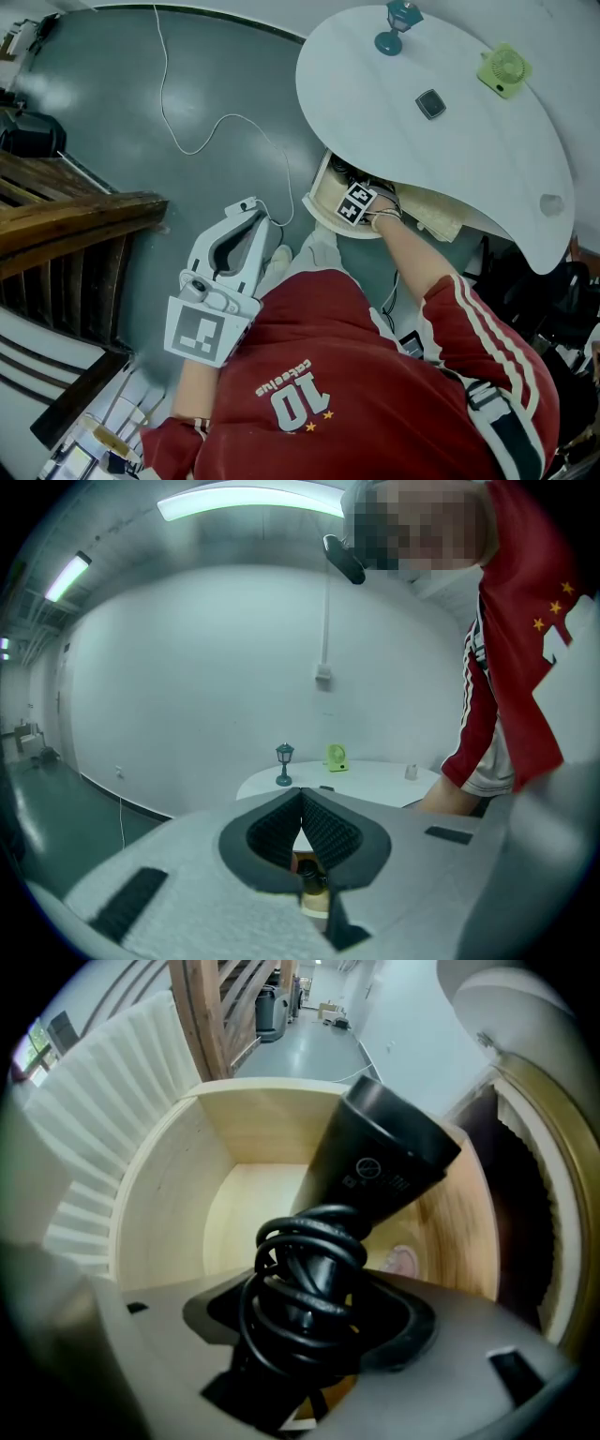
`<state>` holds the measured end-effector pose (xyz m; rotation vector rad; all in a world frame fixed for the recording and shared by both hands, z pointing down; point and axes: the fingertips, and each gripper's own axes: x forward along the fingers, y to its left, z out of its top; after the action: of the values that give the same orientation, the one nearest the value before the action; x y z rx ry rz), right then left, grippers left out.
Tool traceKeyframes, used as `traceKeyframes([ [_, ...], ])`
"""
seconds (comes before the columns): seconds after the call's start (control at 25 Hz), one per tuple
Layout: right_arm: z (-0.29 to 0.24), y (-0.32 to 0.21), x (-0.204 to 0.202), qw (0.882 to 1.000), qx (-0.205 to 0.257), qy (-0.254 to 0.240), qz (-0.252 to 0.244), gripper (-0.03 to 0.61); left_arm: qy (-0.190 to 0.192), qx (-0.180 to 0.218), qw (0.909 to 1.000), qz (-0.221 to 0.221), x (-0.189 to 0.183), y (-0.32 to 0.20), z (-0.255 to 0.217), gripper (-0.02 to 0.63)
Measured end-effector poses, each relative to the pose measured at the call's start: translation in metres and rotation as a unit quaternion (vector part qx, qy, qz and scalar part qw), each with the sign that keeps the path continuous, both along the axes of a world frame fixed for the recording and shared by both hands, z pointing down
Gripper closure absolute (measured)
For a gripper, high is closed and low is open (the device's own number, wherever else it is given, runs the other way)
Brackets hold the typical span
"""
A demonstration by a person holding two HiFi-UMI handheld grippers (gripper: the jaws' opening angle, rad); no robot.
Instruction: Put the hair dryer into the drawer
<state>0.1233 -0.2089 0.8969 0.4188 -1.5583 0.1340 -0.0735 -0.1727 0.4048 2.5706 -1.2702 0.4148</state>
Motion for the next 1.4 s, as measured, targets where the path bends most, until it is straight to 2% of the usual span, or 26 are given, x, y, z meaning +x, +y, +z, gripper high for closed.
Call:
traceKeyframes([
  [0.44, -0.026, 0.023, -0.001, 0.996, -0.062, -0.039, -0.041, 0.268, 0.011, 0.0, 0.9998, 0.018, 0.015, 0.0, -0.003, 0.614],
  [0.6, -0.027, 0.027, 0.001, 0.996, -0.063, -0.036, -0.046, 0.278, 0.014, 0.002, 0.9998, 0.014, 0.014, -0.001, -0.005, 0.615],
  [1.04, -0.017, 0.013, -0.002, 0.999, -0.048, -0.016, -0.005, 0.294, 0.008, -0.006, 0.9999, 0.009, 0.011, -0.001, 0.0, 0.615],
  [1.24, -0.019, 0.008, 0.001, 0.996, -0.044, -0.035, 0.072, 0.319, 0.005, -0.008, 0.9999, 0.008, 0.012, -0.002, 0.003, 0.615],
  [1.4, -0.023, -0.005, 0.011, 0.993, -0.012, -0.034, 0.111, 0.328, 0.004, -0.007, 0.9999, 0.008, 0.012, -0.004, 0.003, 0.615],
])
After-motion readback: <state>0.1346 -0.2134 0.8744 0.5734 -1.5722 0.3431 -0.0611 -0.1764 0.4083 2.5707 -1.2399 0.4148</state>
